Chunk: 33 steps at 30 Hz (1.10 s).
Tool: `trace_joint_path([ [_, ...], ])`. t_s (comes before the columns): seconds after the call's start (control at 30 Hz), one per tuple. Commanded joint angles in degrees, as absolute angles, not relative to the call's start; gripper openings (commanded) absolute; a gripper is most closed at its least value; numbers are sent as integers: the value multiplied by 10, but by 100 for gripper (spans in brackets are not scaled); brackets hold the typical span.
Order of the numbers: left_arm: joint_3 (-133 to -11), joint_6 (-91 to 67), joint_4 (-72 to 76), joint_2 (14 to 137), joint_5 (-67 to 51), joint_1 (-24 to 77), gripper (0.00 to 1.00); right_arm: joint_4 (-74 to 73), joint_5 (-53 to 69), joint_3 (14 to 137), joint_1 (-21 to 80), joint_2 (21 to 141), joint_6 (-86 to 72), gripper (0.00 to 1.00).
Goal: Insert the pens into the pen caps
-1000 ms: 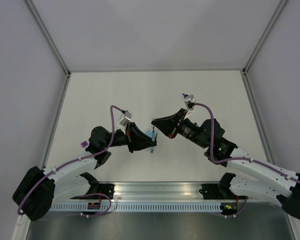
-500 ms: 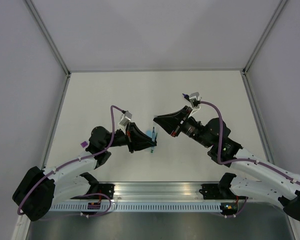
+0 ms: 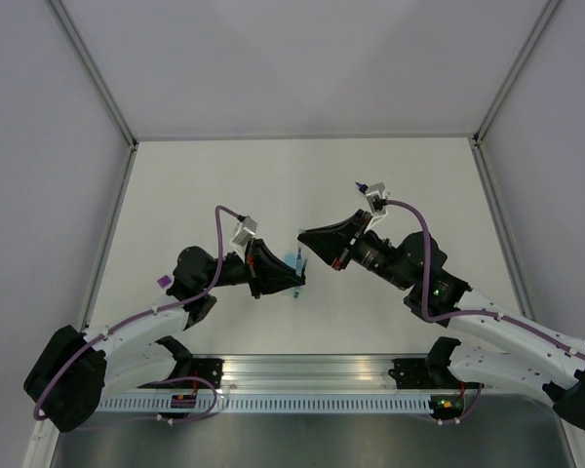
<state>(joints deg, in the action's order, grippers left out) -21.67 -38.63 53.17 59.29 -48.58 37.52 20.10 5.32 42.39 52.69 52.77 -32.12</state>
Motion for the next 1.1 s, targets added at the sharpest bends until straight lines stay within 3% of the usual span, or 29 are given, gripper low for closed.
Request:
trace_joint_path([
  [0.0,-217,-380,548,581,-483,376,2,225,55,419,531,526,-316,0],
  [0.6,-215,-380,517,560,-447,376,2,270,38,315,570,517,-308,0],
  [1.07,-233,-390,498,554,-400,375,2,248,97,265,579,509,-316,0],
])
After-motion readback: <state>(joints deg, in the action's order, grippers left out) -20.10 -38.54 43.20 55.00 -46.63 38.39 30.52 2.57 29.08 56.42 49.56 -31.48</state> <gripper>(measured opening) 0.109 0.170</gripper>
